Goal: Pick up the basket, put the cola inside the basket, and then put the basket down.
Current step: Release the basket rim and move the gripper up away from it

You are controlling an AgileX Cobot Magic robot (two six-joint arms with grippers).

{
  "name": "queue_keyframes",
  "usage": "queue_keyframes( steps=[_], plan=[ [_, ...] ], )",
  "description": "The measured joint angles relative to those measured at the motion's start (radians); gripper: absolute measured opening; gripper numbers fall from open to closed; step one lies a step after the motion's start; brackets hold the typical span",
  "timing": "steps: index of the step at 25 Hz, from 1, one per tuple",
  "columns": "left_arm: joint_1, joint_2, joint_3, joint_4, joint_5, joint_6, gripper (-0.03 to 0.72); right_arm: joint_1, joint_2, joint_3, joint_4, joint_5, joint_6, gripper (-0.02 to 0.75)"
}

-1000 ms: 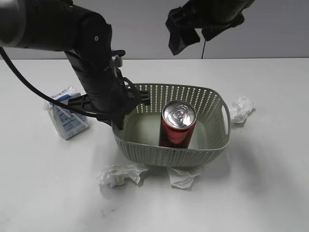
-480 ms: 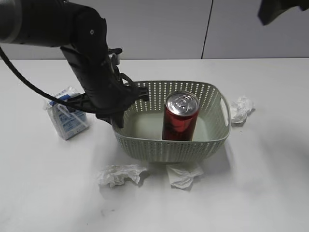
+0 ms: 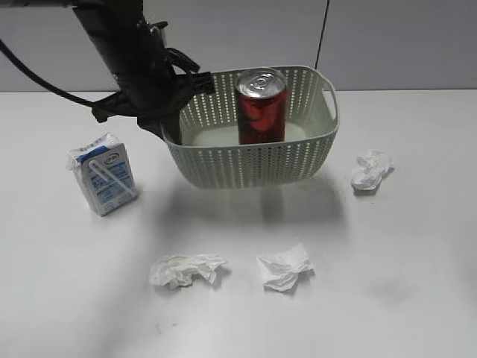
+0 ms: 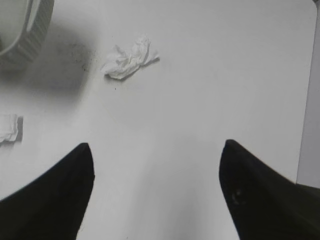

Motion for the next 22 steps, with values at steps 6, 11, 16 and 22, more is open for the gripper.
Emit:
queue_keyframes(
  steps=[6, 11, 16, 22],
  plan=[
    [0.011, 0.144, -0.252, -0.003, 0.118, 0.003, 0.000, 0.000, -0.148, 0.183, 0.007, -0.043, 0.052, 0.592],
    [0.014, 0.284, -0.457, 0.004, 0.154, 0.002, 0.000, 0.000, -0.291, 0.282, 0.007, -0.059, 0.100, 0.592],
    [0.027, 0.405, -0.573, 0.004, 0.155, -0.006, 0.000, 0.000, -0.379, 0.318, 0.008, -0.061, 0.137, 0.592],
    [0.028, 0.453, -0.584, 0.034, 0.163, 0.000, 0.000, 0.000, -0.397, 0.319, 0.008, -0.064, 0.153, 0.592]
  ],
)
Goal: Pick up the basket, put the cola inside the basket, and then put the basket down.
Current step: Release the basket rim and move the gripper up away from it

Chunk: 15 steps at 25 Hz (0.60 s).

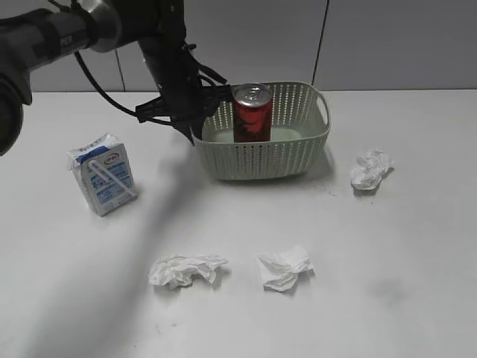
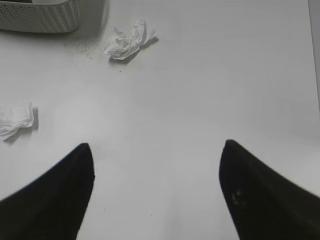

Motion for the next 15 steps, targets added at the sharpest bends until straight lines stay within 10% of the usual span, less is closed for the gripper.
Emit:
queue_keyframes(
  steps=[9, 15],
  plan=[
    [0.000, 0.000, -0.003, 0.024, -0.005, 0.035, 0.061, 0.000, 0.000, 0.000, 0.000, -0.001, 0.009, 0.592],
    [0.000, -0.008, -0.011, 0.009, -0.011, 0.045, 0.440, 0.000, 0.000, 0.001, 0.000, -0.008, 0.011, 0.592]
  ],
)
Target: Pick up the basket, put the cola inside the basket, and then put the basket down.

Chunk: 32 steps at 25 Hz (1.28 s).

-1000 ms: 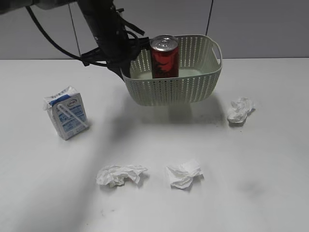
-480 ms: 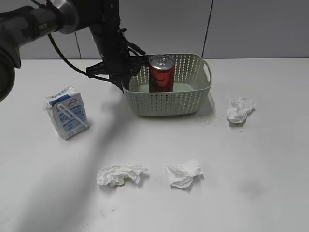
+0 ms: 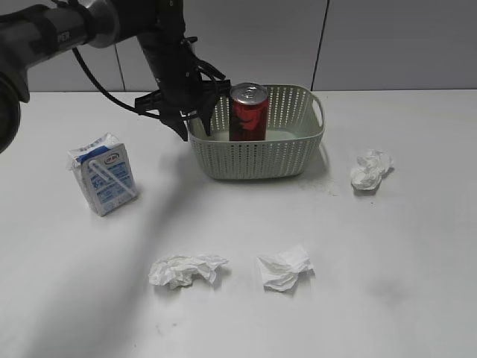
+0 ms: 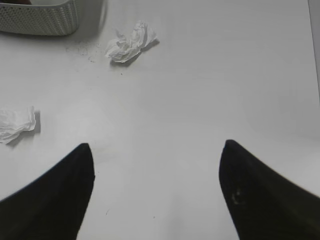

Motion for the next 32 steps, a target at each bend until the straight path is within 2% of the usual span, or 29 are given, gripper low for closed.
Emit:
queue_keyframes(
  steps=[3, 5, 9, 13, 18, 22, 26, 32],
  plan=[
    [0.002, 0.000, -0.016, -0.001, 0.001, 0.002, 0.580, 0.000, 0.000, 0.000, 0.000, -0.003, 0.000, 0.590],
    [0.009, -0.008, -0.040, -0.013, 0.001, 0.004, 0.613, 0.000, 0.000, 0.000, 0.000, -0.008, 0.000, 0.589],
    [0.035, -0.070, -0.109, -0.014, -0.001, 0.006, 0.626, 0.000, 0.000, 0.000, 0.002, -0.025, 0.001, 0.589],
    [0.064, -0.165, -0.164, 0.068, -0.007, 0.020, 0.622, 0.000, 0.000, 0.000, 0.002, -0.056, 0.001, 0.588],
    [0.106, -0.277, -0.169, 0.185, -0.007, 0.144, 0.611, 0.000, 0.021, 0.000, 0.002, -0.074, 0.001, 0.586],
    [0.155, -0.341, -0.166, 0.207, -0.007, 0.220, 0.598, 0.000, 0.065, 0.000, 0.002, -0.076, -0.006, 0.586],
    [0.213, -0.426, -0.084, 0.209, -0.007, 0.257, 0.594, 0.000, 0.143, -0.005, -0.021, -0.110, -0.018, 0.586],
    [0.277, -0.611, 0.209, 0.219, -0.006, 0.269, 0.592, 0.000, 0.317, -0.124, -0.040, -0.126, -0.026, 0.586]
  ],
)
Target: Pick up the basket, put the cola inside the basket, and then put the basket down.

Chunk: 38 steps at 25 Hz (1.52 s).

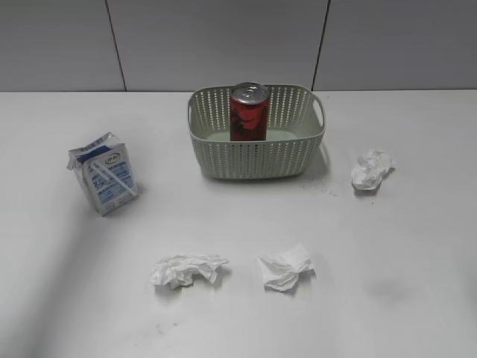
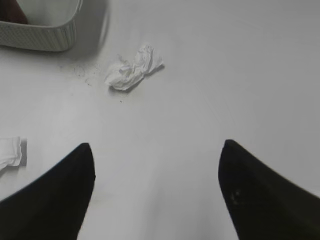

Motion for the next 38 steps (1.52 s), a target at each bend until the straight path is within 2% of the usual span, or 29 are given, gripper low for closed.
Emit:
queue_keyframes(
  steps=[4, 9, 12, 16, 22, 30, 38],
  plan=[
    [0.001, -0.152, 0.229, 0.062, -0.001, 0.011, 0.590, -0.003, 0.099, -0.099, 0.018, 0.007, -0.063, 0.586],
    [0.001, -0.355, 0.536, 0.121, 0.001, 0.019, 0.588, -0.040, 0.163, -0.146, 0.165, 0.064, -0.247, 0.586],
    [0.001, -0.504, 0.708, 0.122, 0.001, 0.023, 0.588, -0.044, 0.165, -0.141, 0.199, 0.116, -0.313, 0.586],
    [0.001, -0.698, 0.906, 0.125, 0.002, 0.039, 0.588, -0.044, 0.111, -0.075, 0.207, 0.132, -0.336, 0.586],
    [0.001, -0.990, 1.201, 0.118, -0.011, 0.049, 0.588, -0.044, -0.030, 0.118, 0.207, 0.088, -0.364, 0.586],
    [0.001, -1.326, 1.461, 0.117, -0.116, 0.060, 0.588, -0.044, -0.223, 0.363, 0.214, -0.026, -0.395, 0.585],
    [0.001, -1.556, 1.591, 0.106, -0.139, 0.069, 0.588, -0.044, -0.469, 0.499, 0.225, -0.043, -0.394, 0.584]
  ],
)
